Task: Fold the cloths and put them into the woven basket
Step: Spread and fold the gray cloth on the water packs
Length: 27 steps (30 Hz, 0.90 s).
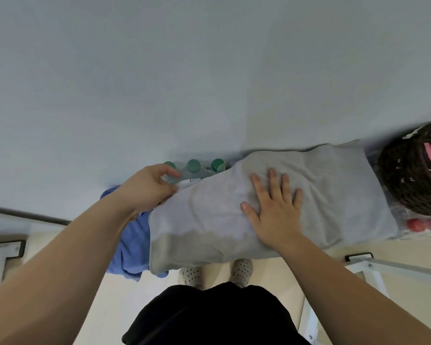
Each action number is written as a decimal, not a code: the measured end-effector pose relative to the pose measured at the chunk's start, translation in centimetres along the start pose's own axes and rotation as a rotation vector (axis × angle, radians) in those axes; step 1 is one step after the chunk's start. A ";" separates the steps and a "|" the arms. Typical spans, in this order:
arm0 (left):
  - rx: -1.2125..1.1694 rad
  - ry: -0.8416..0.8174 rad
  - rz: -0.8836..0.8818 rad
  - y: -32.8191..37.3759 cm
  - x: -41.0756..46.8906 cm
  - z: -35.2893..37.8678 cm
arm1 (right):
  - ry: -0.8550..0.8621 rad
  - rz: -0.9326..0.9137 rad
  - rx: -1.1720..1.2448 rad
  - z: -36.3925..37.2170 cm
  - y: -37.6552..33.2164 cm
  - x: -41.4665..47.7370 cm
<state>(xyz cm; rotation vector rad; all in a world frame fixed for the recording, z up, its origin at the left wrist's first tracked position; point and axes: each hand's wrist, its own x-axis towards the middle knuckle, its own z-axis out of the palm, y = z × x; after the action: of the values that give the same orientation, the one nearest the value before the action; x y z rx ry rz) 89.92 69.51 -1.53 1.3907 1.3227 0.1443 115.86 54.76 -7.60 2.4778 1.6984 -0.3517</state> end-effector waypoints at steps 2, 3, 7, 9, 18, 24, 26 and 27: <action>0.112 0.181 0.099 -0.1 0.7 -0.6 | 0.006 -0.005 -0.007 -0.1 0.0 0.0; 0.202 0.313 0.174 -0.1 1.1 -1.0 | 0.007 -0.007 -0.008 -0.1 0.0 0.0; 0.458 0.629 0.380 0.3 1.8 -1.7 | 0.000 -0.010 -0.001 -0.3 0.1 -0.1; 0.553 0.630 0.374 -0.7 1.9 -1.4 | -0.013 -0.011 0.001 -0.4 0.0 -0.1; -0.232 0.169 -0.317 -6.0 -0.4 -0.1 | 0.107 -0.162 0.107 -3.8 -5.8 0.1; -0.440 0.014 -0.252 -9.0 -4.7 0.9 | 0.043 -0.594 0.048 -5.3 -14.8 1.7; -0.449 -0.015 -0.226 -9.4 -5.5 1.5 | -0.036 -0.603 -0.068 -4.9 -16.0 2.4; -0.446 -0.023 -0.212 -9.5 -5.9 1.8 | -0.055 -0.595 -0.092 -4.6 -16.2 2.7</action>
<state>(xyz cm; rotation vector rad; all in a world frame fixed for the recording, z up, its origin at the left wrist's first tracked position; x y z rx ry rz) 83.38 61.33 -5.86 0.8695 1.3131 0.2618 102.28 64.11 -3.23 1.8329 2.3366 -0.3746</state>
